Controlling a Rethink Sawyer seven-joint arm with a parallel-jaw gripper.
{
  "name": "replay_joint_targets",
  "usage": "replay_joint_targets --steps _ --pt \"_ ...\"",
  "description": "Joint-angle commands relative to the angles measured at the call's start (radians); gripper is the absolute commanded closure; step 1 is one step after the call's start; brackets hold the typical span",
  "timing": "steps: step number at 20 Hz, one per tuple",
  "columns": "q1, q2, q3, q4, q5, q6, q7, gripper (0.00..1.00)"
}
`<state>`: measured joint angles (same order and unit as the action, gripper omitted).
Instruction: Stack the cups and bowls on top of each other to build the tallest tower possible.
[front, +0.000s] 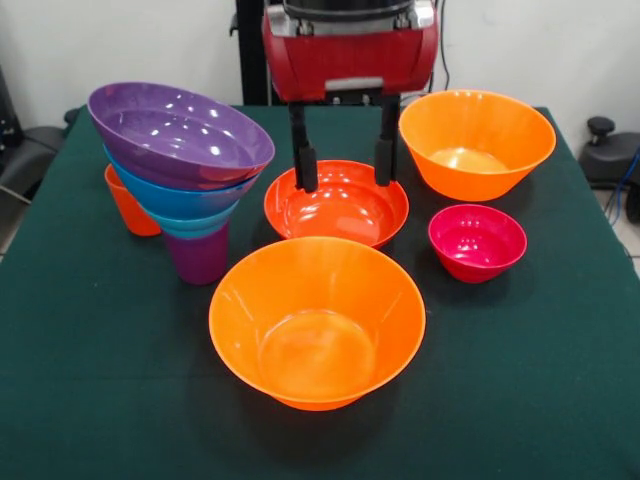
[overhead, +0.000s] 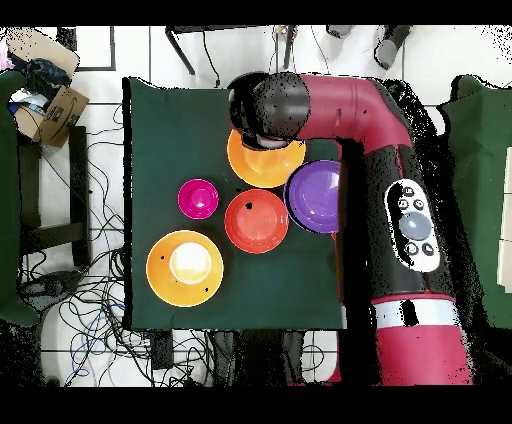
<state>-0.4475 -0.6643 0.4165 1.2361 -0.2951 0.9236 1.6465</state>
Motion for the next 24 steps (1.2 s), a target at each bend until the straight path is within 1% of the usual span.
replay_joint_targets --steps 1,4,7,8,14,19,24 --pt "0.044 0.081 -0.071 -0.023 -0.026 -0.016 0.161 0.00" --pt "0.065 0.104 -0.079 -0.011 -0.004 -0.043 0.203 0.00" --pt "0.079 0.123 -0.075 0.001 0.041 -0.032 0.224 0.00" --pt "0.080 0.123 -0.070 0.019 0.060 -0.034 0.231 0.00" --pt "0.093 0.095 -0.066 0.087 0.141 0.003 0.262 0.00" --pt "0.123 0.087 -0.076 0.112 0.173 -0.008 0.293 0.00" --pt "0.128 0.059 -0.072 0.181 0.201 -0.039 0.295 0.00"
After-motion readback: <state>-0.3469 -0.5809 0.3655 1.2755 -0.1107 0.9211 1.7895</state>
